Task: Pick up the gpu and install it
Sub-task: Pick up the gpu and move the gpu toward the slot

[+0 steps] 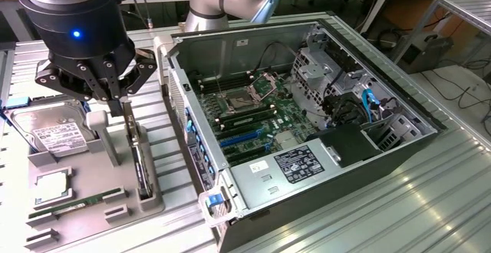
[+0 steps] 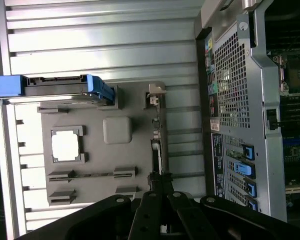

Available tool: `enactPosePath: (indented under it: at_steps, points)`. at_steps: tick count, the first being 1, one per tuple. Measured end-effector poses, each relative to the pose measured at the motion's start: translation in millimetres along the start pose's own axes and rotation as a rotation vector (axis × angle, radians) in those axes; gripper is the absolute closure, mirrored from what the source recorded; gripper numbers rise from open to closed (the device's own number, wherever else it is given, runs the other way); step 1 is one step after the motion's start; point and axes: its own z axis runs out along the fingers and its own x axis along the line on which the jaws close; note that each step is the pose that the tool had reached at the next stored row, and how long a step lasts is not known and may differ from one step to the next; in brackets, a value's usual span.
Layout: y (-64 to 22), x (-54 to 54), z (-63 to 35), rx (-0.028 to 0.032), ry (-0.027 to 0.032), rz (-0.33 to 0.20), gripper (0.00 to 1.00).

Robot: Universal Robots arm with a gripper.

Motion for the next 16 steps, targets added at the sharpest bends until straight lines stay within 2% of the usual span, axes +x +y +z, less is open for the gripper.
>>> enactPosePath:
  at_steps: [6,9,10,12,16]
  points:
    - [0.0,0.0,0.0,0.0,0.0,0.0,0.89]
    - [0.0,0.0,0.0,0.0,0.0,0.0,0.71]
    - [0.0,0.0,0.3,0.0,0.0,0.0,0.71]
    - [-1.9,-0.2,2.7,0.0,0.0,0.001,0.58]
    - [-7.5,-1.5,10.2,-0.0001,-0.0001,0.002,0.58]
